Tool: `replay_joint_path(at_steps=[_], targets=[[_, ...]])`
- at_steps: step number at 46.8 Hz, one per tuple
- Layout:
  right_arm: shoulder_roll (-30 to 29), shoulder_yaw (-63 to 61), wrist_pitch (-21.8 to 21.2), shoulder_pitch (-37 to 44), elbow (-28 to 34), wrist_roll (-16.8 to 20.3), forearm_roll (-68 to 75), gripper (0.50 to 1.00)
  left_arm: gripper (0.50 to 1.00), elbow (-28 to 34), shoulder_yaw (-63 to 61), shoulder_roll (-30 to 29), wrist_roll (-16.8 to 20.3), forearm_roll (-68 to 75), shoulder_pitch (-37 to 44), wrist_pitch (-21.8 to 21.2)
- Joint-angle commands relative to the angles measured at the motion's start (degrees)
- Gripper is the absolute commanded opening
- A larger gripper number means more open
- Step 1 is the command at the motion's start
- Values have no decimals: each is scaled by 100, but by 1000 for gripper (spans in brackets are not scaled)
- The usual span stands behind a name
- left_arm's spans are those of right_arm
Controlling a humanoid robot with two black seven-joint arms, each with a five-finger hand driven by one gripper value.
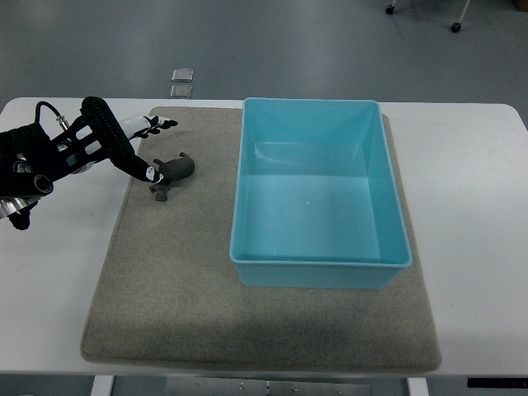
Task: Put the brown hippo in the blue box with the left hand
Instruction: 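Close the left hand fingers around the brown hippo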
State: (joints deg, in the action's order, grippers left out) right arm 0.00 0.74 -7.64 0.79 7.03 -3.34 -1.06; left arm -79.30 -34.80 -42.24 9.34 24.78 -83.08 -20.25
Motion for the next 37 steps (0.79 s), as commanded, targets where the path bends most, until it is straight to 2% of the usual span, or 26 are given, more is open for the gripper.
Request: replay_joint_path(at_steps=[1,10,17,37], targets=[[0,-3,0,0,0,0,0,936,977,11,-9,49,-73,1,3,-67],[0,-3,0,0,0,0,0,936,973,11,-26,75,-117,1,3,-102],[0,-3,0,0,0,0,0,936,966,11,-18,154,-354,1,11,-102],[0,-3,0,0,0,0,0,936,894,11,-26,260,-486,1,38,-102]])
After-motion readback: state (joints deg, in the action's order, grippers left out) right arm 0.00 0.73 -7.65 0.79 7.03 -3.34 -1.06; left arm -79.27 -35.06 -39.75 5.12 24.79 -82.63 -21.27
